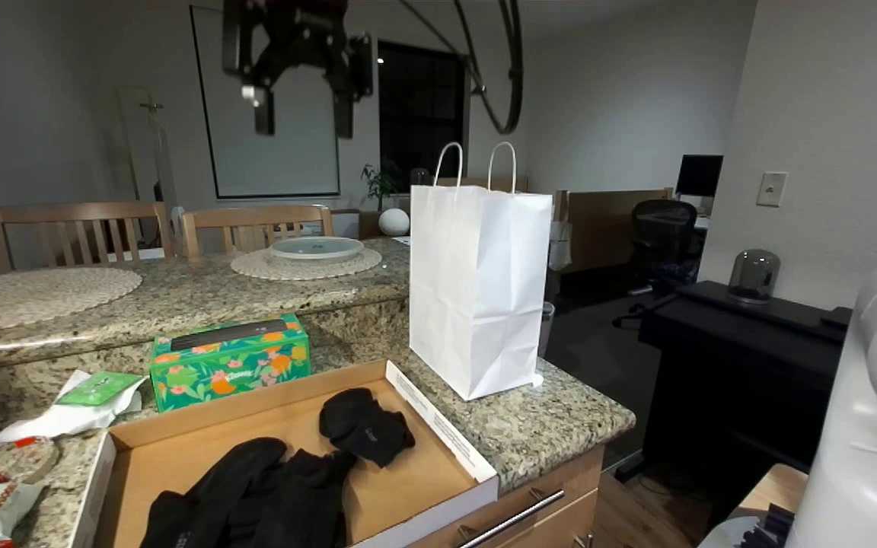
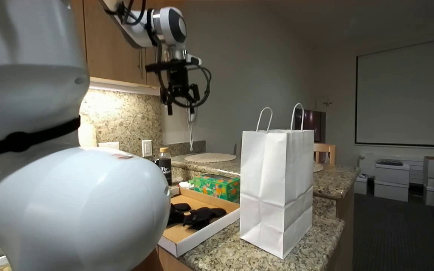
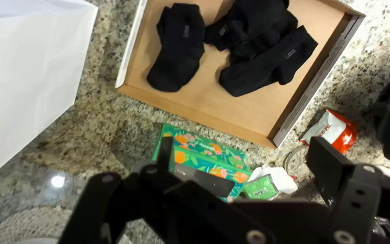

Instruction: Put the socks inside the white bag

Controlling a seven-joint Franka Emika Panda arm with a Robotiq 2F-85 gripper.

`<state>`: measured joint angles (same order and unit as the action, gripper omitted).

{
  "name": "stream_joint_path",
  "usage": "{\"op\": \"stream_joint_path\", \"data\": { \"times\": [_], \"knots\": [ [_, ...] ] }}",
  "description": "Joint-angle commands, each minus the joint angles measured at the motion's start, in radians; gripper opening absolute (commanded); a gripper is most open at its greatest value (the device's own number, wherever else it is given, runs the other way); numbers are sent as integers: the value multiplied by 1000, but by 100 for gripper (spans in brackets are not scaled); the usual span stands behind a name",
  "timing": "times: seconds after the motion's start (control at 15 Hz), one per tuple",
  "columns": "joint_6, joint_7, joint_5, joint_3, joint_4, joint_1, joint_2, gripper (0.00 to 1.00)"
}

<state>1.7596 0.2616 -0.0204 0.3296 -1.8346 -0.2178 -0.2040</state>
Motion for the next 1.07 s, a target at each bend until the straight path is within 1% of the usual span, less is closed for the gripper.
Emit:
{"op": "stream_joint_path", "data": {
  "times": [0.0, 0.2, 0.4, 0.67, 0.8, 1.0],
  "knots": [
    [143, 161, -14, 28, -134, -24, 81, 100],
    [289, 280, 26, 48, -245, -57, 173, 100],
    [407, 338, 20, 48, -312, -103, 272, 100],
    [494, 366, 14, 28, -358, -152, 365, 100],
    [530, 384, 35, 10, -373, -170, 393, 100],
    [554, 401, 65, -17, -385, -194, 433, 100]
  ]
}}
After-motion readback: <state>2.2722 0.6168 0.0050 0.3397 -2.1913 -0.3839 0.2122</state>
